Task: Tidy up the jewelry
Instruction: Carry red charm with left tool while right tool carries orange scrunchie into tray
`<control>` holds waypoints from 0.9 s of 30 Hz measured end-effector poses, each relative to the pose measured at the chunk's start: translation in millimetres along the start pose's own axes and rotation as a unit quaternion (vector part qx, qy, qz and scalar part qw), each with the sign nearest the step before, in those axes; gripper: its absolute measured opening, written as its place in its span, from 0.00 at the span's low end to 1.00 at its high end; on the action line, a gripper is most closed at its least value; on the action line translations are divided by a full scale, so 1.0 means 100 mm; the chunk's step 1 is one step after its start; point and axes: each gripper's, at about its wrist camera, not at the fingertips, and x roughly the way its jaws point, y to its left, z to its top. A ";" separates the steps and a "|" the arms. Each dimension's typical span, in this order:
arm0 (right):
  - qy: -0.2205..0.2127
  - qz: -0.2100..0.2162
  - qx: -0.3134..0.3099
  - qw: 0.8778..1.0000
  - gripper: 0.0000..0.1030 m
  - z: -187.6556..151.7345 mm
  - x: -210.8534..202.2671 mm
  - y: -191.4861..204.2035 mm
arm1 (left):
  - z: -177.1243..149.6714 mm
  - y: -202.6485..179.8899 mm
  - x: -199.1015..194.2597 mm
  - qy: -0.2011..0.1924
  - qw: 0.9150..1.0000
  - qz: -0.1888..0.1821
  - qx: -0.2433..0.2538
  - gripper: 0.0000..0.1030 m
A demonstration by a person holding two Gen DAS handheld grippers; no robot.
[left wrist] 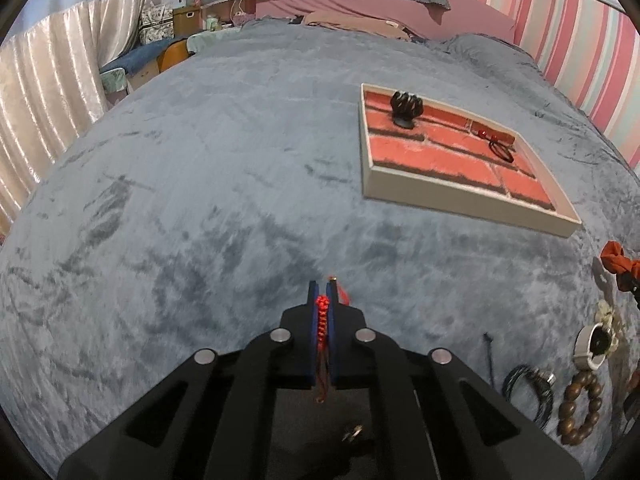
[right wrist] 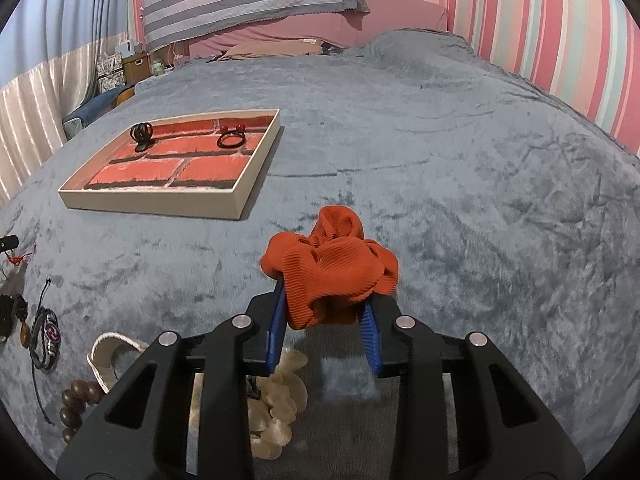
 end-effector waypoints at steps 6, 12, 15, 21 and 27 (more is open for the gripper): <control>-0.007 -0.002 -0.001 1.000 0.31 0.24 0.01 0.05 | 0.32 -0.17 -0.02 -0.015 1.000 -0.016 0.005 0.04; -0.018 0.004 -0.005 1.000 0.31 0.58 0.04 0.18 | 0.70 -0.40 0.02 -0.034 0.999 -0.025 0.019 0.04; -0.021 0.008 -0.012 1.000 0.31 0.76 0.09 0.30 | 0.89 -0.52 0.09 -0.040 0.999 -0.026 0.025 0.04; -0.006 0.019 -0.030 0.999 0.31 1.17 0.44 0.69 | 1.34 -0.80 0.44 -0.033 0.999 -0.023 0.036 0.04; 0.011 0.017 -0.050 0.999 0.31 1.48 0.86 1.05 | 1.67 -0.99 0.89 -0.015 0.999 -0.007 0.047 0.04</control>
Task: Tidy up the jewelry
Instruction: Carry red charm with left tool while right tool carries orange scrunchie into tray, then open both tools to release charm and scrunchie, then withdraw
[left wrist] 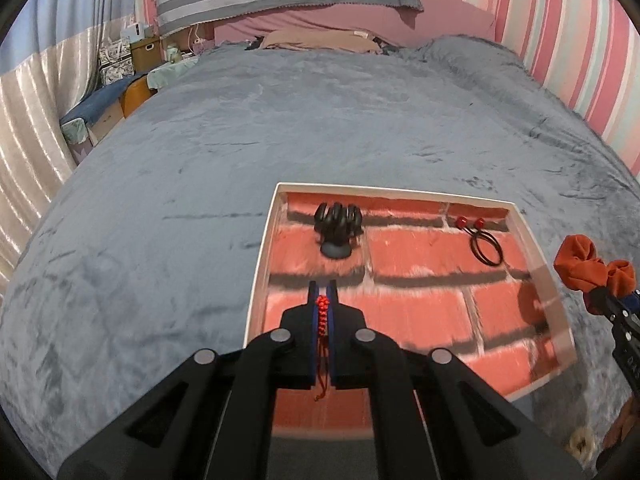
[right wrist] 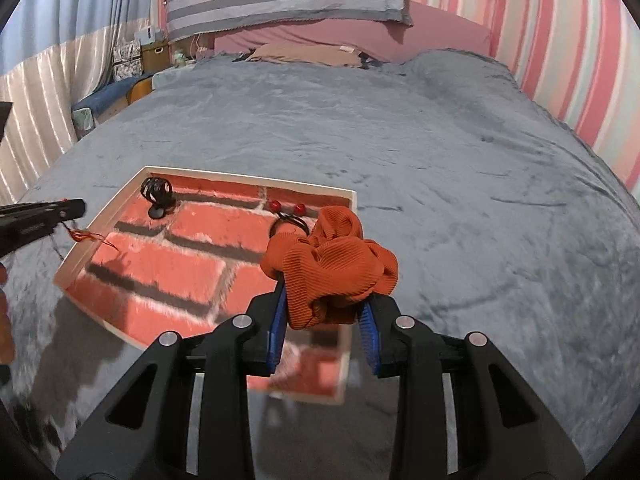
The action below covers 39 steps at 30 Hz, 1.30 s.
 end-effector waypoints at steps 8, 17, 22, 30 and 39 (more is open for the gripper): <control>0.035 0.000 -0.001 0.999 0.31 0.21 0.61 0.25 | 0.20 -0.10 0.59 0.027 0.999 0.015 0.012 0.04; 0.064 0.009 0.015 0.998 0.31 0.20 1.00 0.28 | 0.19 -0.11 0.87 0.041 0.999 0.009 0.011 0.04; 0.075 0.018 0.028 0.997 0.31 0.20 1.12 0.25 | 0.15 -0.08 0.99 0.051 0.998 0.017 0.015 0.04; 0.095 0.027 0.033 0.995 0.40 0.18 1.24 0.24 | 0.16 -0.12 1.06 0.072 0.997 0.026 0.025 0.06; 0.081 0.039 0.031 0.995 0.65 0.18 1.06 0.18 | 0.14 -0.09 1.02 0.084 0.996 0.022 0.016 0.18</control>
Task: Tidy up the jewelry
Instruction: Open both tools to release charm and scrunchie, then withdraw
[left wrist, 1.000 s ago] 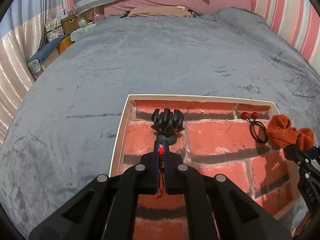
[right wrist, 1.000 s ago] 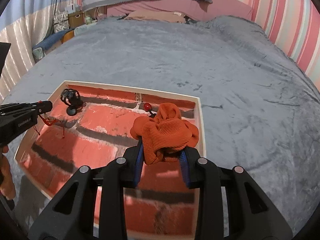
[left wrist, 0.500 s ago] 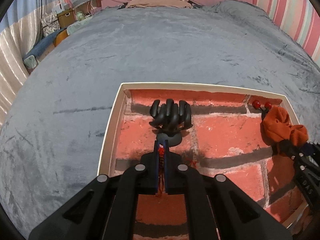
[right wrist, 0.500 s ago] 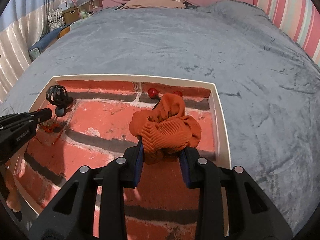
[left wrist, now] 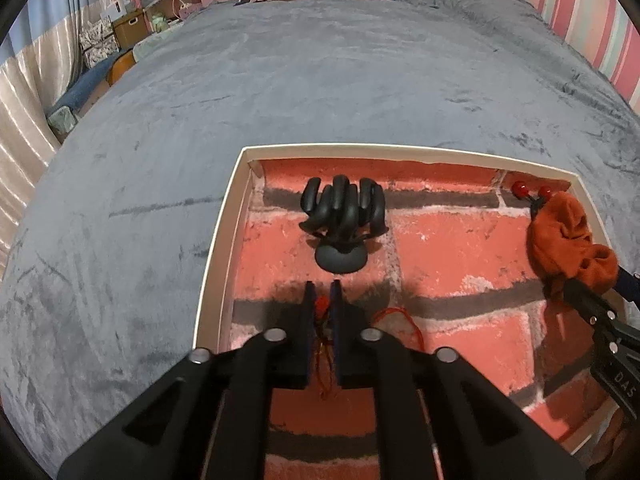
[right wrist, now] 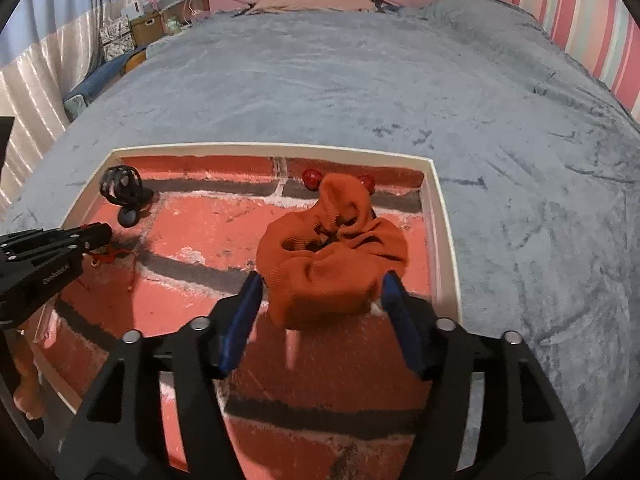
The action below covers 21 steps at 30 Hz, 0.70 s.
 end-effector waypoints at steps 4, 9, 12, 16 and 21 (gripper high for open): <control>-0.019 0.012 0.003 1.000 0.76 0.00 -0.17 -0.06 | -0.02 0.03 -0.21 -0.036 0.999 0.010 -0.003 0.61; -0.053 0.014 0.003 0.999 0.91 -0.02 -0.46 -0.12 | -0.05 0.09 -0.43 -0.050 0.999 0.000 -0.012 0.63; -0.075 0.029 0.012 0.997 0.93 -0.09 -0.71 -0.19 | -0.13 0.13 -0.71 -0.070 0.997 -0.007 -0.019 0.66; -0.101 0.051 0.017 0.993 0.94 -0.24 -1.13 -0.29 | -0.36 0.13 -1.18 -0.105 0.994 -0.001 -0.016 0.73; -0.128 0.060 0.023 0.990 0.94 -0.48 -1.63 -0.36 | -0.70 0.11 -1.71 -0.130 0.991 -0.021 -0.018 0.77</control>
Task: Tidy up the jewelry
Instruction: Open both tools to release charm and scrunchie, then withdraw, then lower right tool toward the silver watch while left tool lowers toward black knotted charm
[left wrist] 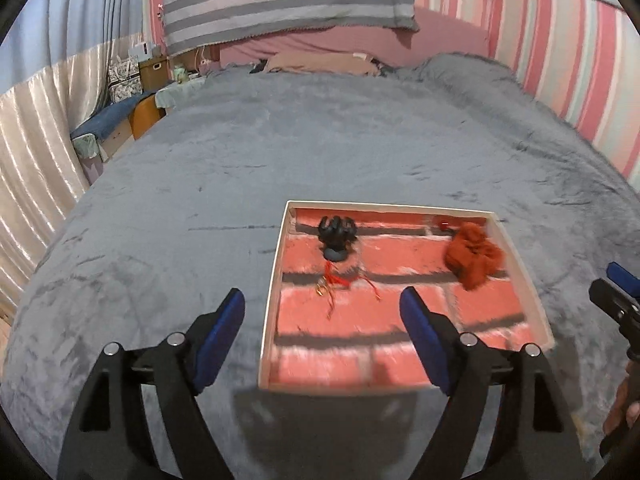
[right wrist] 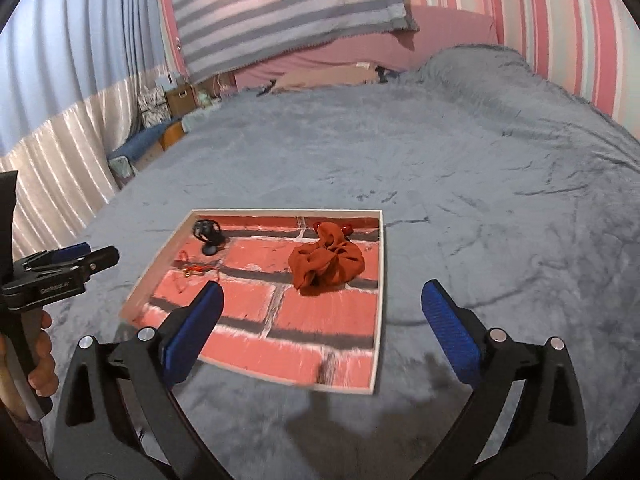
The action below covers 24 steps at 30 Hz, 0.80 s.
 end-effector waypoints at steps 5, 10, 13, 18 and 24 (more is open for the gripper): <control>-0.015 0.002 0.001 1.000 0.94 -0.15 -0.49 -0.01 | -0.29 -0.04 -0.57 -0.022 1.000 -0.004 0.009 0.80; -0.019 -0.002 -0.001 1.000 0.94 -0.37 -0.87 0.01 | -0.65 -0.06 -0.95 -0.029 1.000 -0.004 0.010 0.82; -0.022 -0.003 -0.008 1.000 0.94 -0.53 -1.08 0.03 | -0.85 -0.03 -1.09 -0.025 1.000 -0.005 0.002 0.82; -0.019 -0.006 -0.012 1.000 0.94 -0.85 -1.31 0.04 | -1.18 0.01 -1.26 -0.026 1.000 0.001 -0.006 0.82; -0.015 -0.014 -0.017 1.000 0.94 -1.22 -1.40 0.05 | -1.53 -0.03 -1.31 -0.022 1.000 0.008 -0.003 0.82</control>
